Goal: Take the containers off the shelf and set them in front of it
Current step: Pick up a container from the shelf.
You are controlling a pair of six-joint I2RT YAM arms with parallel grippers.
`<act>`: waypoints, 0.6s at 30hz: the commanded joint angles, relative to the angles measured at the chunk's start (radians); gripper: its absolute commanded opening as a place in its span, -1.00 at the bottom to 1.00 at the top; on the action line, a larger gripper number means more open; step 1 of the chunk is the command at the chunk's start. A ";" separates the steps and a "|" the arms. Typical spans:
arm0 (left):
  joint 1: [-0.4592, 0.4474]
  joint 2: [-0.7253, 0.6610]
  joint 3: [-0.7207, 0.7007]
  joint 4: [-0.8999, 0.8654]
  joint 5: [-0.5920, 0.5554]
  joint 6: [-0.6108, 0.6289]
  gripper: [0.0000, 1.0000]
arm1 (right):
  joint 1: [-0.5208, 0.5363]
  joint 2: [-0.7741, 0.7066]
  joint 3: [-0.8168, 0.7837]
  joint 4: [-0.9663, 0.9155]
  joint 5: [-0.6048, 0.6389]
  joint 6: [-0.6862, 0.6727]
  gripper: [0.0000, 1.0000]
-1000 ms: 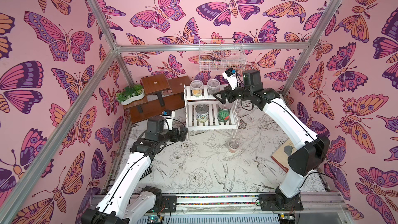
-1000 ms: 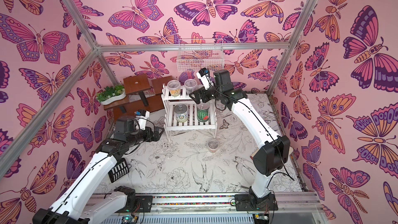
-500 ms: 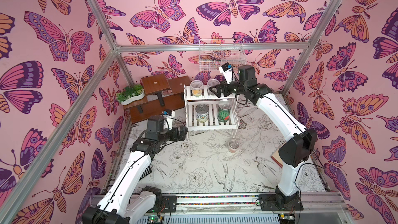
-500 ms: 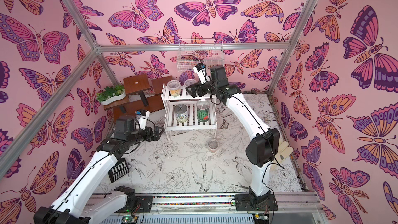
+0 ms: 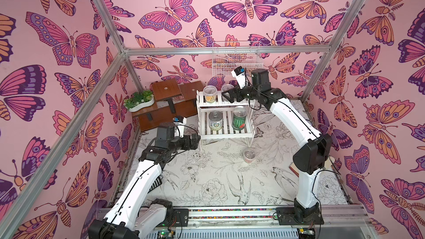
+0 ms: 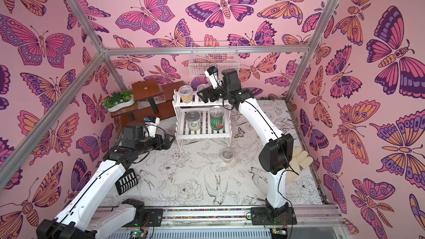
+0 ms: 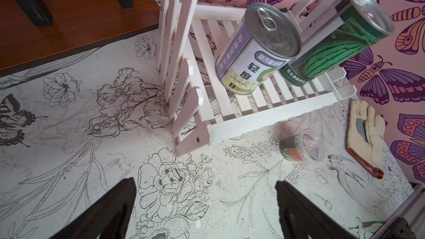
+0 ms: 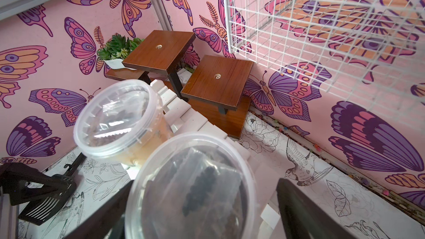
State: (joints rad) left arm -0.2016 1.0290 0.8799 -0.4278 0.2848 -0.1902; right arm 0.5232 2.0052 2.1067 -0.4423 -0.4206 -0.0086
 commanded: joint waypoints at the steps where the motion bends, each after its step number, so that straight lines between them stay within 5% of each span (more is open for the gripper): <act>1: 0.008 0.002 0.016 -0.015 0.001 0.010 1.00 | 0.009 0.016 0.037 -0.015 -0.002 -0.010 0.79; 8: 0.008 0.001 0.021 -0.015 -0.003 0.009 1.00 | 0.012 0.014 0.038 -0.009 0.004 -0.009 0.28; 18: 0.008 -0.027 0.000 -0.014 -0.006 0.001 1.00 | 0.014 -0.058 -0.009 0.028 0.013 0.005 0.10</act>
State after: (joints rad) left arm -0.2012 1.0248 0.8806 -0.4282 0.2840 -0.1909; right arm 0.5308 2.0064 2.1109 -0.4393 -0.4152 -0.0078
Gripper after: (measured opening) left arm 0.998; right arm 0.667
